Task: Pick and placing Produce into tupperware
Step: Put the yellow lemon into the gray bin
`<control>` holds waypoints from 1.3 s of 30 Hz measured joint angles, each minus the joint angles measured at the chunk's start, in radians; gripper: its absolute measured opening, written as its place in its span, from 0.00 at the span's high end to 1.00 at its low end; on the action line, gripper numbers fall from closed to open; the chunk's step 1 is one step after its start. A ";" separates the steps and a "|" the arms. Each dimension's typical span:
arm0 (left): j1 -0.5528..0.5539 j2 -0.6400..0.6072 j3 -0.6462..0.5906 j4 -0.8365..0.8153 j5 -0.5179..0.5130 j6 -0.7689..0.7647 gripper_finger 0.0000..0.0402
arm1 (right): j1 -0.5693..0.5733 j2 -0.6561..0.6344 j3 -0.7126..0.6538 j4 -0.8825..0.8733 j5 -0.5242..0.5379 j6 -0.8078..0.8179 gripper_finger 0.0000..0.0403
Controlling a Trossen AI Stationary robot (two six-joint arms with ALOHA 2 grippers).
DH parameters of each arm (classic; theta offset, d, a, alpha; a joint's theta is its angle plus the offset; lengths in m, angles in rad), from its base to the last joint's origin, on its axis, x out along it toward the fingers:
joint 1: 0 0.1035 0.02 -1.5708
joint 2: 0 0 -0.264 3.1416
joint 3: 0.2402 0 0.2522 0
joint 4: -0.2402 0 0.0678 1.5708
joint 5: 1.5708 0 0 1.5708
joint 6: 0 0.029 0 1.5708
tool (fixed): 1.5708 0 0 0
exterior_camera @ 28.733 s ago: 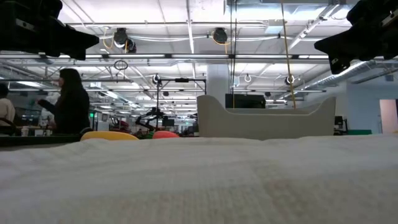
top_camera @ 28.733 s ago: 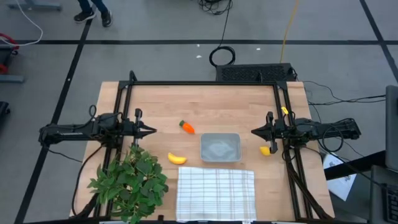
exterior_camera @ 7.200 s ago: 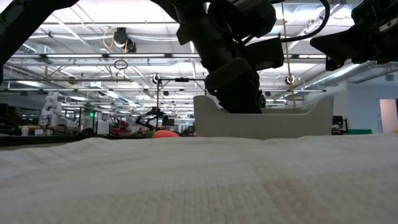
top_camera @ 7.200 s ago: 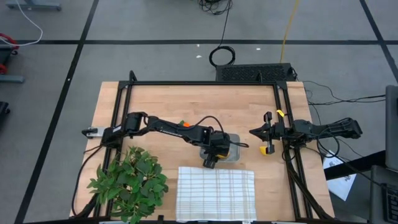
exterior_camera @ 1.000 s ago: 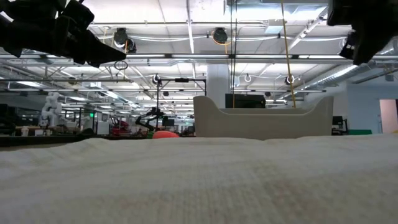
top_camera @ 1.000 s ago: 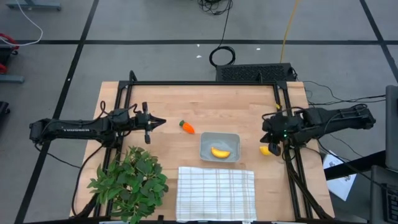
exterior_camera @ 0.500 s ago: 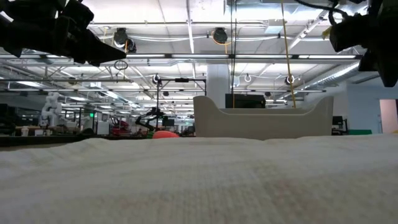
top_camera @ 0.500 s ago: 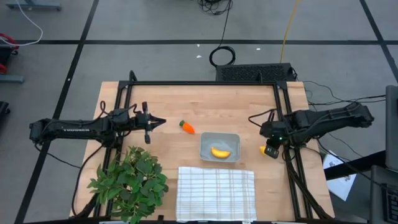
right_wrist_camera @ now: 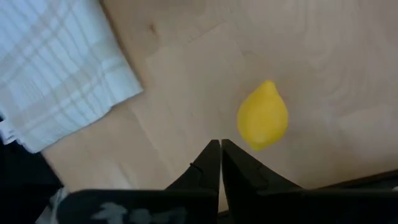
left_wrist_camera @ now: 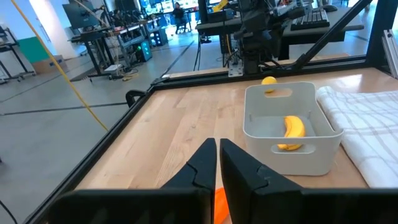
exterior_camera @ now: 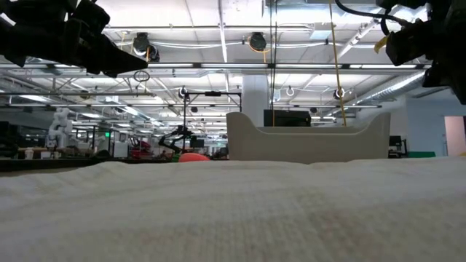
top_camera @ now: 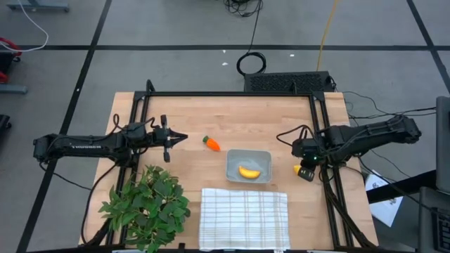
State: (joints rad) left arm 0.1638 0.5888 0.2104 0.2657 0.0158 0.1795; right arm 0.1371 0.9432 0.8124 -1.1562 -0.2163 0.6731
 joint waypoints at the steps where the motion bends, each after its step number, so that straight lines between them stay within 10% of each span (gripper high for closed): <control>1: 0.000 0.000 0.000 0.000 0.000 0.000 0.94 | 0.000 0.000 0.000 0.000 0.007 0.000 0.97; 18: 0.000 0.000 0.000 0.000 0.000 0.000 0.94 | 0.000 0.049 0.000 0.000 -0.016 0.064 0.43; 39: 0.000 0.000 0.000 -0.001 0.000 -0.004 0.94 | 0.000 0.251 -0.001 -0.019 0.027 -0.010 0.39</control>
State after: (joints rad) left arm 0.1638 0.5888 0.2104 0.2646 0.0155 0.1754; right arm 0.1370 1.1946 0.8112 -1.1748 -0.1890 0.6627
